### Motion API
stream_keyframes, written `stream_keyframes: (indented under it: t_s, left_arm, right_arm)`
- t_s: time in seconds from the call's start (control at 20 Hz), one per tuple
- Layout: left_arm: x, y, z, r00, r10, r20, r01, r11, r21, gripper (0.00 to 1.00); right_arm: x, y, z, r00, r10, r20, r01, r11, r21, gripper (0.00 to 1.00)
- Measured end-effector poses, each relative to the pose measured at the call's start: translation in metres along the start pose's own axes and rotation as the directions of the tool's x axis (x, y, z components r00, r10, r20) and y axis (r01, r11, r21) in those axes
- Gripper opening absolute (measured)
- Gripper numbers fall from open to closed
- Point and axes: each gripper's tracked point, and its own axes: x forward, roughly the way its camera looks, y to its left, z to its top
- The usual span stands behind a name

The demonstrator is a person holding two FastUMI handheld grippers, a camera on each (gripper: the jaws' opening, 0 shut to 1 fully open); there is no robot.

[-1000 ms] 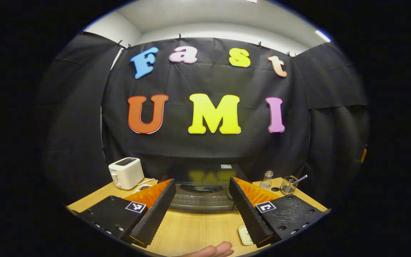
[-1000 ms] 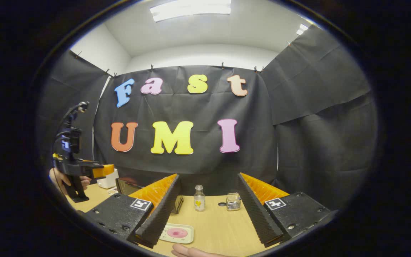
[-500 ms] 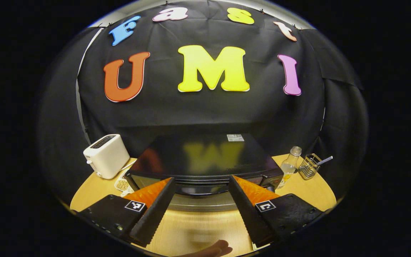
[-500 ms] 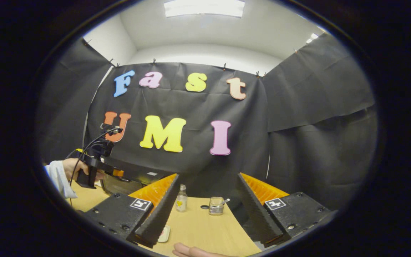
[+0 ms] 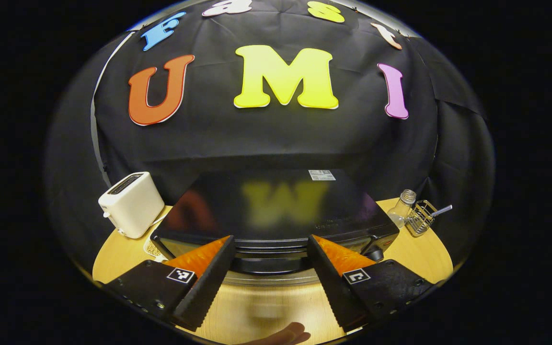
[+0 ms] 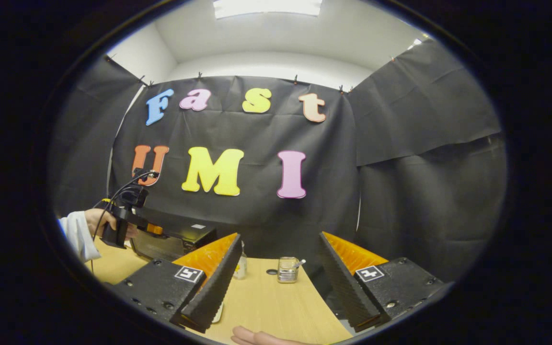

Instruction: Open the electric oven with the left hand, put the food in, and close the electric oven.

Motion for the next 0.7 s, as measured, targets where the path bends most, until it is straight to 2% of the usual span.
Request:
stream_keyframes:
  t_s: [0.2, 0.25, 0.3, 0.7]
  left_arm:
    - [-0.018, -0.001, -0.012, 1.000, 0.000, 0.011, 0.000, 1.000, 0.007, 0.96]
    - [-0.023, -0.001, -0.015, 1.000, -0.003, 0.018, 0.002, 1.000, 0.006, 0.96]
    - [-0.027, -0.001, -0.019, 1.000, -0.002, 0.027, 0.002, 1.000, 0.005, 0.96]
    - [-0.062, -0.004, -0.058, 0.999, -0.003, 0.041, 0.003, 1.000, 0.012, 0.96]
  right_arm:
    - [0.000, 0.006, -0.007, 1.000, 0.013, -0.021, -0.012, 1.000, 0.006, 1.00]
    - [0.002, 0.008, -0.009, 1.000, 0.016, -0.027, -0.016, 1.000, 0.004, 0.96]
    - [0.003, 0.010, -0.010, 0.999, 0.018, -0.033, -0.018, 1.000, 0.003, 1.00]
    - [0.013, 0.023, -0.032, 0.995, 0.045, -0.094, -0.043, 0.999, 0.026, 1.00]
